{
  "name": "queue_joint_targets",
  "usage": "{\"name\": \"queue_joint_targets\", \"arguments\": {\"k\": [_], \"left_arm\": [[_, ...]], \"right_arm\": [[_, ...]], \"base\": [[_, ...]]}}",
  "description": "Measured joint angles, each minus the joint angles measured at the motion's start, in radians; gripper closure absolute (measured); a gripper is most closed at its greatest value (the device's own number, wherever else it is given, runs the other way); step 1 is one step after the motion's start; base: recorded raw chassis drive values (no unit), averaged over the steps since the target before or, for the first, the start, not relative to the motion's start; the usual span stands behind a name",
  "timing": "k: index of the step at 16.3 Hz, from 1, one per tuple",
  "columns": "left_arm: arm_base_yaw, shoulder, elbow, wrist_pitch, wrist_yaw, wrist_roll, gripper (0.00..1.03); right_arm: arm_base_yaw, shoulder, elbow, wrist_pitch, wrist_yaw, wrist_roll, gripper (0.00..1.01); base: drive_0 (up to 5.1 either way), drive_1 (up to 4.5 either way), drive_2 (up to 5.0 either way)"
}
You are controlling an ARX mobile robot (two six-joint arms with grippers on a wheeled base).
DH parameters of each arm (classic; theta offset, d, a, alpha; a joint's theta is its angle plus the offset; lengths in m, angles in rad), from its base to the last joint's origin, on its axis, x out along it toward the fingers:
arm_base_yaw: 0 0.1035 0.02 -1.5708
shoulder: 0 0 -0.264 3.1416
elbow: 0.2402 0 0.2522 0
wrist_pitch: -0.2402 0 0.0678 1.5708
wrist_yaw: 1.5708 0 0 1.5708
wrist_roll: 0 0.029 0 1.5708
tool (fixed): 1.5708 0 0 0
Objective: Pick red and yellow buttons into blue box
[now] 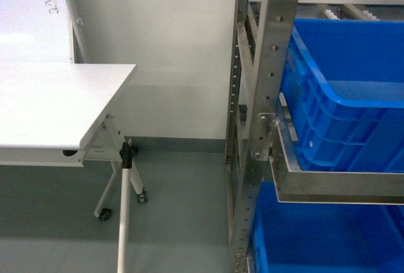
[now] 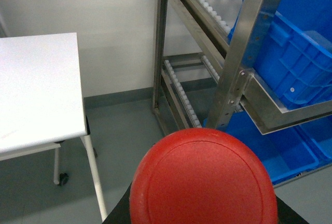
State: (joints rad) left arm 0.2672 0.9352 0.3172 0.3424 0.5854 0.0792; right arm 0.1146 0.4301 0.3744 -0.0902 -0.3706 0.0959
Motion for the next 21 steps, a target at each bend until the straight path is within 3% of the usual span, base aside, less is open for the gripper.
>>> {"name": "queue_joint_targets", "arguments": {"k": [14, 21], "left_arm": [[0.001, 0.0, 0.0, -0.001, -0.001, 0.0, 0.8], [-0.002, -0.001, 0.0, -0.001, 0.001, 0.0, 0.8]], "right_arm": [[-0.003, 0.0, 0.0, -0.002, 0.0, 0.0, 0.75], [-0.003, 0.0, 0.0, -0.002, 0.003, 0.0, 0.75]], "base": [[4.8, -3.13, -1.6], [1.1, -0.38, -0.7]]}}
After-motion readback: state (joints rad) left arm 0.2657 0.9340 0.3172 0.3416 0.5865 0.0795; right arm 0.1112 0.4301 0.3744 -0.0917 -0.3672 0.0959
